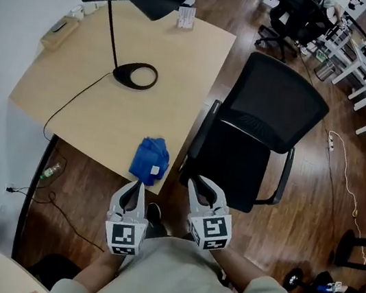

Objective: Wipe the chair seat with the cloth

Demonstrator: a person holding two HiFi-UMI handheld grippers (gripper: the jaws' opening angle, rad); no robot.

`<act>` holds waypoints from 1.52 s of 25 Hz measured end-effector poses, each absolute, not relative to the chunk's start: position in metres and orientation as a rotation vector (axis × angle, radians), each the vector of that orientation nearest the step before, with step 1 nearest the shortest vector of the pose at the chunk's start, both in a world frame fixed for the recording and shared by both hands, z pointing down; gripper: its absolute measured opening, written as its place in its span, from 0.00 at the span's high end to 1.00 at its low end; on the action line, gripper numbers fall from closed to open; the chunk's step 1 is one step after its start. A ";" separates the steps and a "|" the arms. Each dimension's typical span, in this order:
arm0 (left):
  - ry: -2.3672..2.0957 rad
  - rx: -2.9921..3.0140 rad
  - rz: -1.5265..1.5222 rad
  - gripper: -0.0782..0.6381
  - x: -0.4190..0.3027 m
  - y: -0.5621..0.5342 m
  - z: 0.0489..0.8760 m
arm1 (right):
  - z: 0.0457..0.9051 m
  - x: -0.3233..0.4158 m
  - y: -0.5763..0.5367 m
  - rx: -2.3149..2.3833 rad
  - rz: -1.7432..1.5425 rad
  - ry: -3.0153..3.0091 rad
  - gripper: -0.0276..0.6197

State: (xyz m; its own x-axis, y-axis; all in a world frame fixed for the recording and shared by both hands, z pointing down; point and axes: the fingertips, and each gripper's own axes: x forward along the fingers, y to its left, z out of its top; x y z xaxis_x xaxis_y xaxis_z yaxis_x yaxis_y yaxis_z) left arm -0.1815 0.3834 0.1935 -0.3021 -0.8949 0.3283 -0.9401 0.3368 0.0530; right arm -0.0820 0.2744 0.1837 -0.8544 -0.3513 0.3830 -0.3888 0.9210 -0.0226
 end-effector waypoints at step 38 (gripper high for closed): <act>-2.318 1.163 0.305 0.85 -0.269 0.374 0.301 | 0.388 -0.241 0.299 0.095 0.333 -2.342 0.78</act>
State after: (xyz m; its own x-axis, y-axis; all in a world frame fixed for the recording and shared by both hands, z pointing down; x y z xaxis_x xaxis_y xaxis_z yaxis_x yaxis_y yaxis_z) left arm -0.2693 0.3740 0.3012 -0.4930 -0.6776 0.5458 -0.7956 0.6050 0.0324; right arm -0.2413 0.2992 0.3884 -0.7122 0.0302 0.7013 -0.1665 0.9633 -0.2106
